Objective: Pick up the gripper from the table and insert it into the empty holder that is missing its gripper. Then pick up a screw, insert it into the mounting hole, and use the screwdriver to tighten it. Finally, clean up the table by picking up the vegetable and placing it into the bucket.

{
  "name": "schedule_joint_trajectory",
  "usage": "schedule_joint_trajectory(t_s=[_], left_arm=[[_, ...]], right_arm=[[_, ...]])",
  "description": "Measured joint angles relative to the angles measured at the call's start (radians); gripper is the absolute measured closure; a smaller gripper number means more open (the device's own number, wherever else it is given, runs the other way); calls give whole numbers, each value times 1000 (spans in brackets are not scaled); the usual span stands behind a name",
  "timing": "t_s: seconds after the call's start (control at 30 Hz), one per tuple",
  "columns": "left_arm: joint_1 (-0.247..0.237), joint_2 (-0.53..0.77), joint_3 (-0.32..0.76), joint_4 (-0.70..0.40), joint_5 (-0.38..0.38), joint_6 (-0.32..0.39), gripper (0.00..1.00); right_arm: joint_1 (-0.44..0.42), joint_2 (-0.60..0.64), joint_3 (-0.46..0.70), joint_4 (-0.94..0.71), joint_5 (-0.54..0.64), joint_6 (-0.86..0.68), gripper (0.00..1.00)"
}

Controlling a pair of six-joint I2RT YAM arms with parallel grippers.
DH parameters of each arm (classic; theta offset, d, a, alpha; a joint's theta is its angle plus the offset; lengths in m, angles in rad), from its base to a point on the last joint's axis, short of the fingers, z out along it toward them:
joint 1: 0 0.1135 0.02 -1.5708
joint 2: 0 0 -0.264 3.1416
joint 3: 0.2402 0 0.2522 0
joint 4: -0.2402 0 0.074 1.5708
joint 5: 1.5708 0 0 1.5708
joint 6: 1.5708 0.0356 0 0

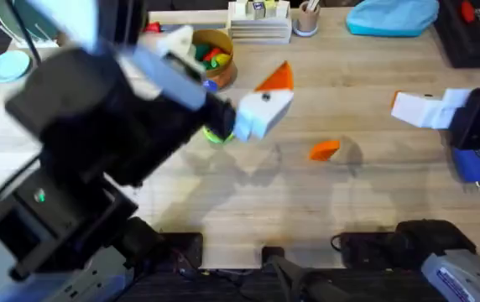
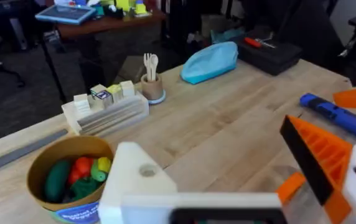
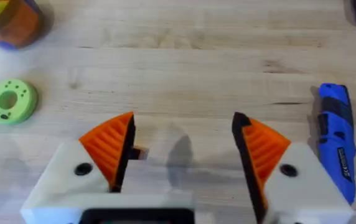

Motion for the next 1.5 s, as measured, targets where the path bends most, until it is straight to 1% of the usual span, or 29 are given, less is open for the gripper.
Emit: schedule_joint_trajectory(t_s=[0.07,0.2,0.47,0.53,0.6,0.73,0.93,1.5], left_arm=[[-10,-95,-94,32,0,5,8],[-16,-271,-240,42,0,11,8],[-16,-584,-463,53,0,10,8],[-16,-643,-521,79,0,5,8],[-16,-663,-558,93,1,-2,8],[-16,-661,-562,74,13,-9,8],[-16,-660,-562,-65,23,-13,7],[-16,-661,-562,-65,24,-13,8]], right_arm=[[0,0,0,0,0,0,93],[0,0,0,0,0,0,94],[0,0,0,0,0,0,93],[0,0,0,0,0,0,94],[0,0,0,0,0,0,93],[0,0,0,0,0,0,93],[0,0,0,0,0,0,94],[0,0,0,0,0,0,93]])
